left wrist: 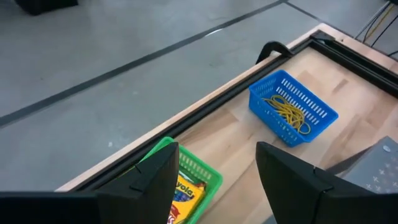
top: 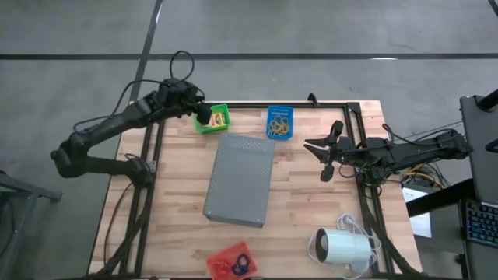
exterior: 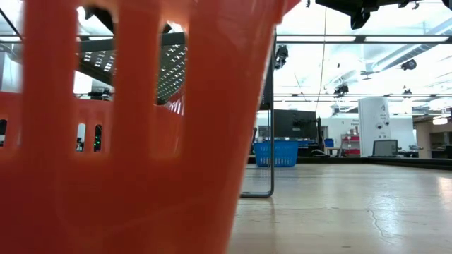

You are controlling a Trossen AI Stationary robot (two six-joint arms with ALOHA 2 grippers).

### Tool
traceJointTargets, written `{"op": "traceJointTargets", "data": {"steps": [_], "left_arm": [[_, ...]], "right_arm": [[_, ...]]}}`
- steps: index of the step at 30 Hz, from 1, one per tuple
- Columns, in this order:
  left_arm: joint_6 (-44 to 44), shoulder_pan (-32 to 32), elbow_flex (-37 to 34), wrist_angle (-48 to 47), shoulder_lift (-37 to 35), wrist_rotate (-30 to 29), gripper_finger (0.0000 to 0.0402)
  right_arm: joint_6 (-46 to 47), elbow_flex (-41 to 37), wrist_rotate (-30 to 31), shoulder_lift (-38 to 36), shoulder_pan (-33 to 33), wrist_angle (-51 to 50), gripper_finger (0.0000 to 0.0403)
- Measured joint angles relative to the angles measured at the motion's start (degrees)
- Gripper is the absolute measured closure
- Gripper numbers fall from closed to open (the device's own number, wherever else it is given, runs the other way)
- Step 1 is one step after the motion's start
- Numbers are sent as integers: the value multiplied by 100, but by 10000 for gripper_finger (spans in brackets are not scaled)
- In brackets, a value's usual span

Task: Pick & Place Office Desk Supplies
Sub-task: Put the blue basket on the shelf

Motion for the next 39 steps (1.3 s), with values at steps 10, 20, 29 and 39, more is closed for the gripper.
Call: {"op": "traceJointTargets", "data": {"steps": [10,20,29,39], "left_arm": [[-1,389,-17,-19,0,266,180],[-2,389,-23,-19,2,250,183],[-7,389,-26,-25,2,248,181],[-21,387,-28,-27,7,248,181]], "right_arm": [[1,-1,-1,0,0,0,339],[3,-1,-1,1,2,48,339],[1398,388,646,56,-136,-578,339],[4523,2649,1070,1182,-1451,-5291,339]]}}
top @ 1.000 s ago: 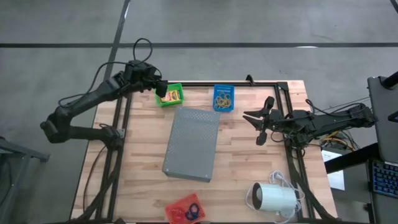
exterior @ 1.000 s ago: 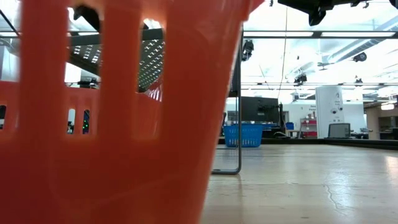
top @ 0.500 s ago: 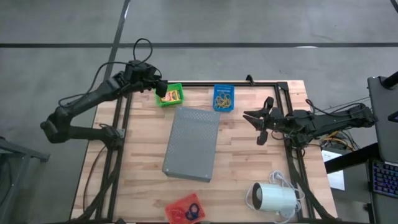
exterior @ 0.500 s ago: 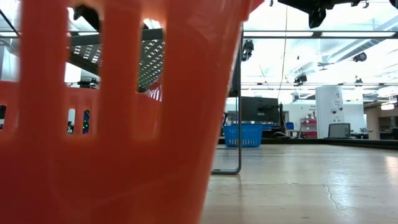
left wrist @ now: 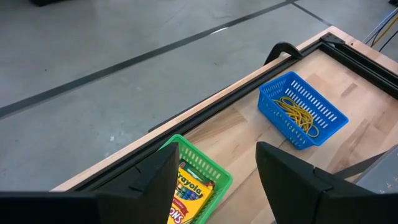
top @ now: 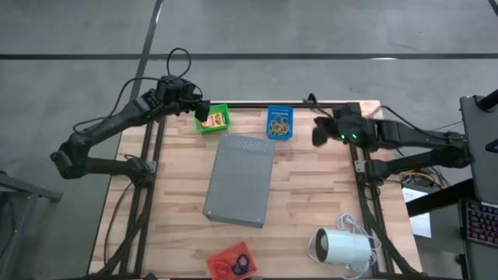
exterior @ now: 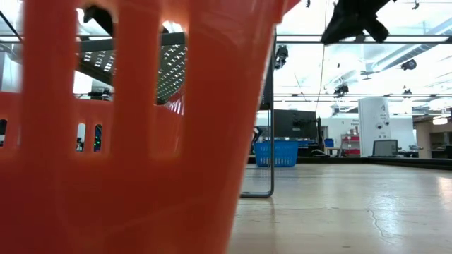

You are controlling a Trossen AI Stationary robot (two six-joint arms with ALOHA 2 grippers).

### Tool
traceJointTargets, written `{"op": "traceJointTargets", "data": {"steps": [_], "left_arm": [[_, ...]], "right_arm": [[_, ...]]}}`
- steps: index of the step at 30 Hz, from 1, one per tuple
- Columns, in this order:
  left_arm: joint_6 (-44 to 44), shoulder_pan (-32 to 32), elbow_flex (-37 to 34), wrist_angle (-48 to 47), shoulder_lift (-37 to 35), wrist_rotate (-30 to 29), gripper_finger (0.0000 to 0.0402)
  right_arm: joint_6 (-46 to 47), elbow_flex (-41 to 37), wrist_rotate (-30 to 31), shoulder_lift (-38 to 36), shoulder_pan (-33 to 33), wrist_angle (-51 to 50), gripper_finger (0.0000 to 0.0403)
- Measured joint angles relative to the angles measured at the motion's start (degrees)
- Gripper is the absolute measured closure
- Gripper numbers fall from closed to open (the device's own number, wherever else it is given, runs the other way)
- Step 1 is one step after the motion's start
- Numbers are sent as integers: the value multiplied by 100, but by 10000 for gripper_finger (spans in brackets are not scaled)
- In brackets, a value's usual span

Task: Pick & Place Office Desk Supplies
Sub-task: Put the blue basket on the shelf

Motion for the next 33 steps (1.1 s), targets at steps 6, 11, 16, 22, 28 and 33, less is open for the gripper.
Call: {"op": "traceJointTargets", "data": {"steps": [6,11,16,22,28,33], "left_arm": [[2,0,0,0,0,0,181],[2,0,0,0,0,0,181],[4,0,0,0,0,-2,181],[10,-2,0,-1,0,-2,181],[19,-2,0,-3,0,-2,181],[19,-2,0,-3,0,-4,181]], "right_arm": [[1148,1138,-1285,1035,-1216,-1406,339],[430,1836,-1894,2015,-1992,-1438,339],[113,2420,-2455,3087,-2515,-2089,338],[120,2726,-2500,3961,-2824,-2587,301],[-110,2738,-3022,4347,-3093,-2304,256],[-107,2738,-3252,4677,-3273,-1886,234]]}}
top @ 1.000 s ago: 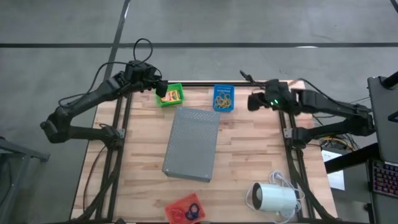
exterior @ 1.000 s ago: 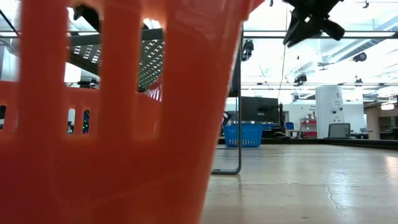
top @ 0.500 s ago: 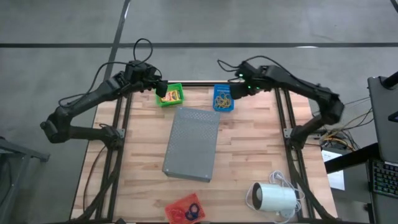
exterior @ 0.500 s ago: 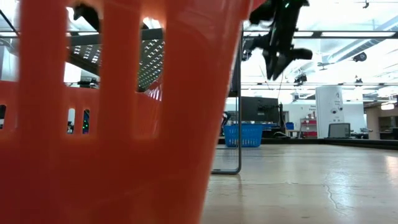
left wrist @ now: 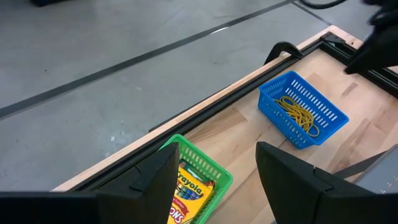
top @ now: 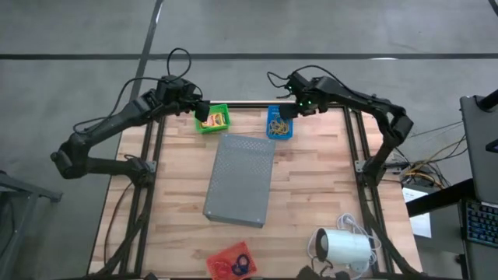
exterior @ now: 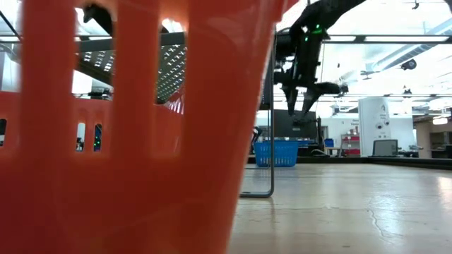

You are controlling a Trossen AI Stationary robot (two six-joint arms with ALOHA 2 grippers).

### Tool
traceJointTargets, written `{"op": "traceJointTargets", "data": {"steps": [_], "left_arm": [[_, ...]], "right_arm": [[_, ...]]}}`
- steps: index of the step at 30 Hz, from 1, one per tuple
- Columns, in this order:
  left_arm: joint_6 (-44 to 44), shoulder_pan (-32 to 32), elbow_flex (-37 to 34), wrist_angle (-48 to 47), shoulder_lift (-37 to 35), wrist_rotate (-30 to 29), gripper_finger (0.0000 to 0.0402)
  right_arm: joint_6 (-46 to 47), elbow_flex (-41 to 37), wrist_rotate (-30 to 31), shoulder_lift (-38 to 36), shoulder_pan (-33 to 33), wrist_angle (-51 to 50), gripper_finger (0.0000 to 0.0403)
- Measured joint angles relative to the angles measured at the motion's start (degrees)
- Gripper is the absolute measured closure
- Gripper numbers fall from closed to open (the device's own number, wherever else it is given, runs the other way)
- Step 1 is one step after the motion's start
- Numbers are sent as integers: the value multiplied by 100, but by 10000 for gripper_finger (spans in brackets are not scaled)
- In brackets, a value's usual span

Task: Pick & Place Office Desk Supplies
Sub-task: Put the blue basket on the shelf

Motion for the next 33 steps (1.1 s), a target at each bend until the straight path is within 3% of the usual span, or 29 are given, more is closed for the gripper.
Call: {"op": "traceJointTargets", "data": {"steps": [12,33], "left_arm": [[-2,0,0,1,0,0,181],[-17,2,-2,1,0,0,181]], "right_arm": [[9,-9,-212,809,-233,221,232],[208,-9,-223,1608,-262,686,243]]}}
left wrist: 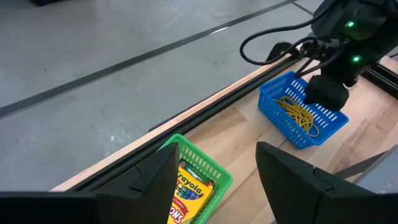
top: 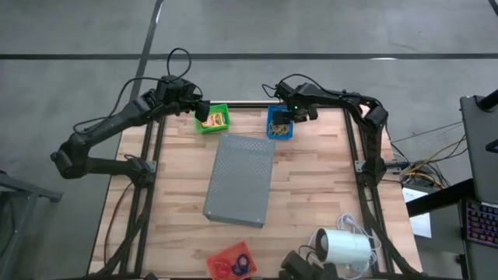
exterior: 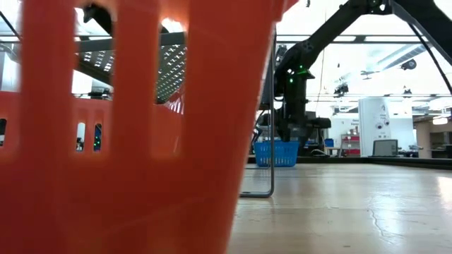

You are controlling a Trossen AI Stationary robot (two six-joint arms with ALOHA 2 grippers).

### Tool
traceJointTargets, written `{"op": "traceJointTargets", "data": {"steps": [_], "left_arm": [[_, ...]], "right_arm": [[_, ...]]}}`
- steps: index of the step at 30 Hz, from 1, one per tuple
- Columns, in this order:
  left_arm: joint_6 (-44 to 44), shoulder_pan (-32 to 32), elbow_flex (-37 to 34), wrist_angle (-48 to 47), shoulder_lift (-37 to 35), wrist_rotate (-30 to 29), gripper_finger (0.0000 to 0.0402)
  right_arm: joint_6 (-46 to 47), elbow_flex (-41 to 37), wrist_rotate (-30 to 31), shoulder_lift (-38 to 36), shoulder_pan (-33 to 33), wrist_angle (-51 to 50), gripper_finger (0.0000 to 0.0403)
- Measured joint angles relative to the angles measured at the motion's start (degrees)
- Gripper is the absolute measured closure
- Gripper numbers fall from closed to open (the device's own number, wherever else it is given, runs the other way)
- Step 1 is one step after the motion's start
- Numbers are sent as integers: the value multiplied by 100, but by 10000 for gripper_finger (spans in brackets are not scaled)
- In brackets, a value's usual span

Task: Pick & Place Office Desk Supplies
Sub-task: Put the blue basket on the shelf

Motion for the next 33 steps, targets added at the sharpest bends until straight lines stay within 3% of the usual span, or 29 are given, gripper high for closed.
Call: {"op": "traceJointTargets", "data": {"steps": [10,23,33], "left_arm": [[2,0,0,0,1,0,181],[4,0,0,0,0,0,181],[17,0,0,0,1,0,181]], "right_arm": [[-39,0,23,-52,-11,-17,276],[-76,-2,25,-59,-11,37,385],[-146,-2,25,-105,-9,27,392]]}}
